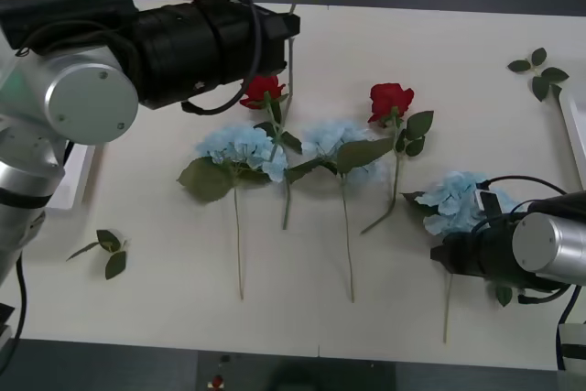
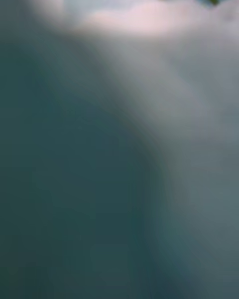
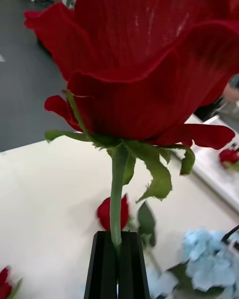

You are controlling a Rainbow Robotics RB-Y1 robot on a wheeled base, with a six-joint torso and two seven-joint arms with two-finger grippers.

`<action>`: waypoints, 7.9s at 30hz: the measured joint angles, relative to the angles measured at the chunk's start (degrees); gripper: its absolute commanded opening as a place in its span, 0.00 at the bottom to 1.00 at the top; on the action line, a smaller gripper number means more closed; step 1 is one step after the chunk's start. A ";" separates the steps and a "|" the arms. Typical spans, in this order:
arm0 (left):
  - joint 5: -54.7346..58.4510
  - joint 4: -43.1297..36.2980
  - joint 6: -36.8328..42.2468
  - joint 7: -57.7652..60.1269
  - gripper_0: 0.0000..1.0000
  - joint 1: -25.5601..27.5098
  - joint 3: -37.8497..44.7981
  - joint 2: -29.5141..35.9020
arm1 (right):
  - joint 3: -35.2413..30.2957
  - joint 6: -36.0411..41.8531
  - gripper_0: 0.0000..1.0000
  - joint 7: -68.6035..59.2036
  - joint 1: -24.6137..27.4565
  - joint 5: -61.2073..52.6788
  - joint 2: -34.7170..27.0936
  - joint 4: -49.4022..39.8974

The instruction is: Put the red flowers into the right box and the blue flowers into the left box

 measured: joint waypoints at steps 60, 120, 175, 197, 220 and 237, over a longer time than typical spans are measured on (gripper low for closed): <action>3.39 7.47 -2.96 4.04 0.00 -9.31 -6.04 -11.38 | -9.57 0.29 1.00 37.79 -19.48 -45.17 -7.05 -4.54; 3.39 7.48 -2.96 4.04 1.00 -9.31 -6.04 -11.38 | -5.77 1.96 0.00 25.56 -23.03 -56.21 -5.62 1.93; 12.32 13.98 13.83 15.51 1.00 2.52 -15.92 16.83 | -17.44 -1.74 0.00 -3.00 -7.77 -23.98 -47.25 30.27; 8.14 41.97 13.80 15.53 0.01 -16.22 -30.17 2.97 | -10.05 -8.11 1.00 -2.95 -13.13 -27.77 -46.82 36.34; 8.92 38.17 15.34 16.29 0.00 -18.96 -33.22 9.51 | -20.74 22.41 1.00 -9.83 -12.89 -30.32 -16.57 0.32; 17.51 26.61 43.71 14.47 0.00 -11.58 -1.71 38.69 | -7.41 18.47 1.00 -9.84 -4.45 -13.00 -5.63 -8.60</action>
